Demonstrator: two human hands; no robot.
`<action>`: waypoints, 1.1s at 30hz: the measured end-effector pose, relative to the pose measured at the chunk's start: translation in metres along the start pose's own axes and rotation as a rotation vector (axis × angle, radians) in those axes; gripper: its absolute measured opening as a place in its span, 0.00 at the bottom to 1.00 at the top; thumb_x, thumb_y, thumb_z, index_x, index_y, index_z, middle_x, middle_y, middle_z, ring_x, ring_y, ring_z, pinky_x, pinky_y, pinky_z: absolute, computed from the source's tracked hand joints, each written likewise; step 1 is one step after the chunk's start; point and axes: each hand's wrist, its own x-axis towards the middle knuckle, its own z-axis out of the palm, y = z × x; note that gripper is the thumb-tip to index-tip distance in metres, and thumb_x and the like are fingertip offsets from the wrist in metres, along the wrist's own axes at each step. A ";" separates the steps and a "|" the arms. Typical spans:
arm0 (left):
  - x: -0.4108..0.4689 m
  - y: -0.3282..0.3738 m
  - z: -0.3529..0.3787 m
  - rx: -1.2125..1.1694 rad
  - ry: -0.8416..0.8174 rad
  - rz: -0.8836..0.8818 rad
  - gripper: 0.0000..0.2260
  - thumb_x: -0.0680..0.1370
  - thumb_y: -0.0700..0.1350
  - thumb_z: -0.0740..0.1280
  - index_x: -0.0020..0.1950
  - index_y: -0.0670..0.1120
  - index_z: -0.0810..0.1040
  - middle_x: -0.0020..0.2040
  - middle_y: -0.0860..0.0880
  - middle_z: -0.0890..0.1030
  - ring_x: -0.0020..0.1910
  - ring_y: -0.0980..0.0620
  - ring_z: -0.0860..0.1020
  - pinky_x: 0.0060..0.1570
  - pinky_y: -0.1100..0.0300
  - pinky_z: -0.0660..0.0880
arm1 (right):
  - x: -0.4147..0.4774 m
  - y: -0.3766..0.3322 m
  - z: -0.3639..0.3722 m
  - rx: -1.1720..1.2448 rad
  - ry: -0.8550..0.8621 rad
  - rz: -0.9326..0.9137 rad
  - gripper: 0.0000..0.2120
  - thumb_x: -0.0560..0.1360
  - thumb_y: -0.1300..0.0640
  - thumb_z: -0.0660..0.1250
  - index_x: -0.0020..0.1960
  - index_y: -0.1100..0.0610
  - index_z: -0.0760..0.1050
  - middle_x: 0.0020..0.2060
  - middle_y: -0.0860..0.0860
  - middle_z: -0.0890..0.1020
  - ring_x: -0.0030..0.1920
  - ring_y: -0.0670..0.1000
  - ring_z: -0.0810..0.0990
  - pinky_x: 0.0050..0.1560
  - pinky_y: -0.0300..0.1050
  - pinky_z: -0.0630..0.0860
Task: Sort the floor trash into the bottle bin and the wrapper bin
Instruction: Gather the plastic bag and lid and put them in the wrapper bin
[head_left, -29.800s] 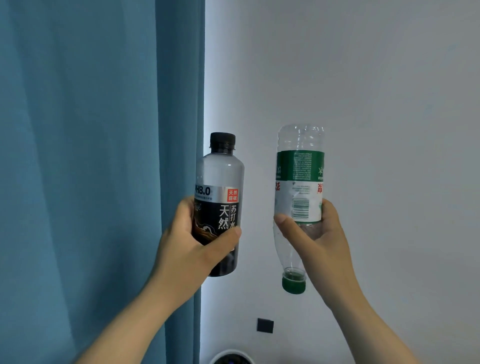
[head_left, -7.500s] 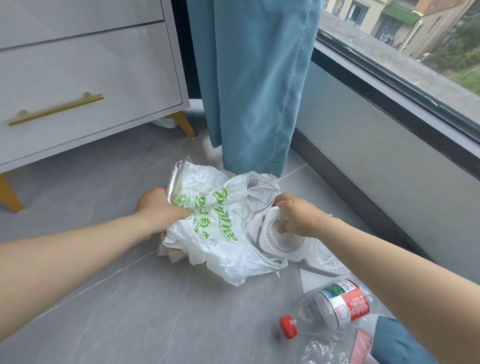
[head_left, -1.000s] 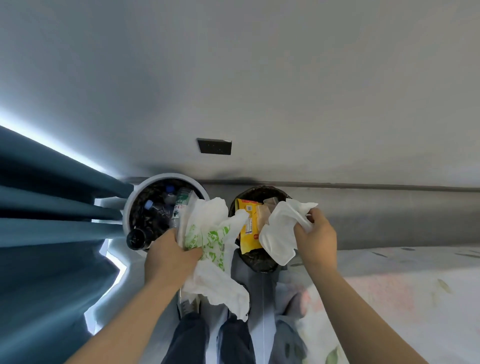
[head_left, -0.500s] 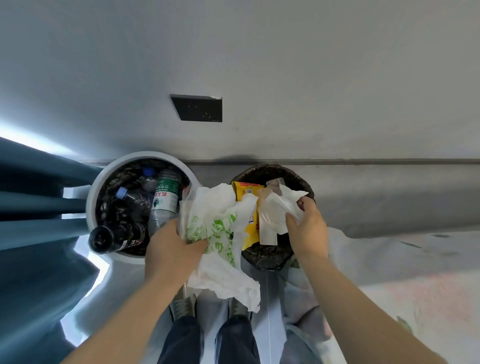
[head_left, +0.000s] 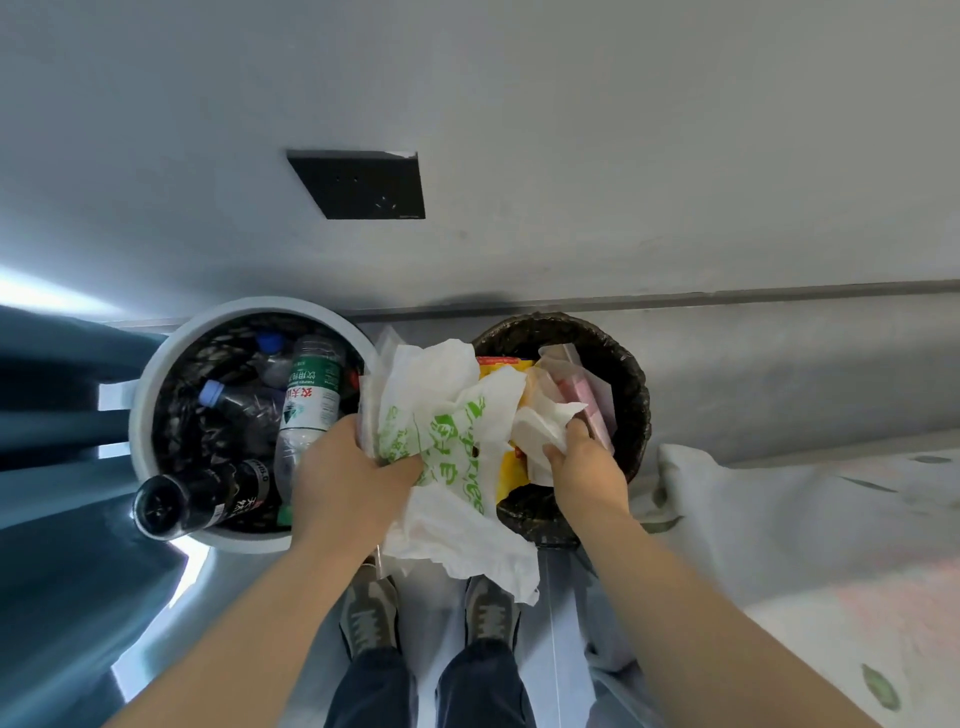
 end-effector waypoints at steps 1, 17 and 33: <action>0.001 0.000 0.001 -0.001 -0.003 0.003 0.11 0.69 0.45 0.74 0.39 0.54 0.73 0.38 0.55 0.79 0.38 0.55 0.76 0.37 0.57 0.76 | 0.003 -0.001 0.003 0.022 -0.022 0.040 0.24 0.82 0.51 0.55 0.74 0.58 0.55 0.57 0.56 0.79 0.55 0.58 0.79 0.47 0.49 0.74; 0.000 0.024 -0.003 -0.062 -0.024 0.053 0.12 0.69 0.42 0.75 0.39 0.55 0.73 0.37 0.59 0.77 0.40 0.53 0.77 0.37 0.60 0.72 | -0.018 0.035 -0.034 0.414 -0.144 0.027 0.30 0.74 0.50 0.70 0.73 0.49 0.64 0.66 0.51 0.73 0.61 0.52 0.73 0.59 0.47 0.74; 0.031 0.036 0.083 -0.153 -0.217 -0.073 0.08 0.68 0.43 0.74 0.44 0.50 0.78 0.46 0.49 0.82 0.45 0.49 0.80 0.49 0.52 0.79 | -0.052 0.041 -0.061 0.836 0.115 -0.088 0.21 0.77 0.52 0.68 0.68 0.48 0.70 0.54 0.34 0.76 0.59 0.42 0.76 0.59 0.39 0.73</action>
